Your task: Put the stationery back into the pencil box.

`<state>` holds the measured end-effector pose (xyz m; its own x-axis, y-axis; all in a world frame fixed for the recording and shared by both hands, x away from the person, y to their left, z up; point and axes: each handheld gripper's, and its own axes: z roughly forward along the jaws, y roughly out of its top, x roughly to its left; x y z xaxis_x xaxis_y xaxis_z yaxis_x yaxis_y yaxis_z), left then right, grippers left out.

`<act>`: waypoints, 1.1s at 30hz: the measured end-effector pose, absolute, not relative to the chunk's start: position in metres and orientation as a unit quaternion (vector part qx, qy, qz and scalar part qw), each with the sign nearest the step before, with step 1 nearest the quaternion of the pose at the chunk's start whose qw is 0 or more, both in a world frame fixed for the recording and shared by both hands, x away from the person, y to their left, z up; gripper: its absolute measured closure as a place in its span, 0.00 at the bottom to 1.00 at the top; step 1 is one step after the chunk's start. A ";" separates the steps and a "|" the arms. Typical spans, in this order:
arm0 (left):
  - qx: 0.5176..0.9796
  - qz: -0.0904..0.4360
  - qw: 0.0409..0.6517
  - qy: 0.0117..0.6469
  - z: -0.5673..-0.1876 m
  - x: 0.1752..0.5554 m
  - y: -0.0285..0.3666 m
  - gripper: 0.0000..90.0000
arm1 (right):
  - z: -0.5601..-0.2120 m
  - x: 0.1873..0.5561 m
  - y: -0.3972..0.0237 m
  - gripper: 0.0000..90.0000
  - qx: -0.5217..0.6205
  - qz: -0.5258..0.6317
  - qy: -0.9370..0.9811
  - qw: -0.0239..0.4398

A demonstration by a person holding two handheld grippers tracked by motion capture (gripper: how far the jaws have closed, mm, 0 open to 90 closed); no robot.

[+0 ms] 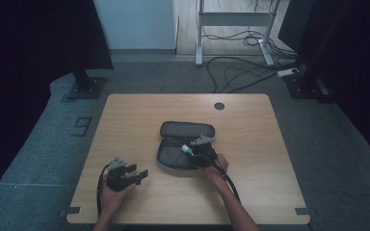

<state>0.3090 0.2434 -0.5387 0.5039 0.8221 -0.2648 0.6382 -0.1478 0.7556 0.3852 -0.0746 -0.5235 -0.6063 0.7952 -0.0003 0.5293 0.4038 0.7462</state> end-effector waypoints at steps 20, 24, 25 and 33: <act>0.749 0.108 0.435 0.487 -0.539 0.308 0.244 0.38 | -0.499 0.358 -0.102 0.44 0.416 0.456 0.767 0.175; 0.751 0.107 0.434 0.487 -0.539 0.309 0.244 0.38 | -0.498 0.351 -0.110 0.44 0.415 0.462 0.764 0.175; 0.750 0.107 0.434 0.488 -0.539 0.309 0.243 0.38 | -0.498 0.346 -0.115 0.44 0.416 0.468 0.760 0.175; 0.750 0.107 0.433 0.488 -0.539 0.308 0.243 0.38 | -0.500 0.327 -0.134 0.43 0.413 0.474 0.757 0.178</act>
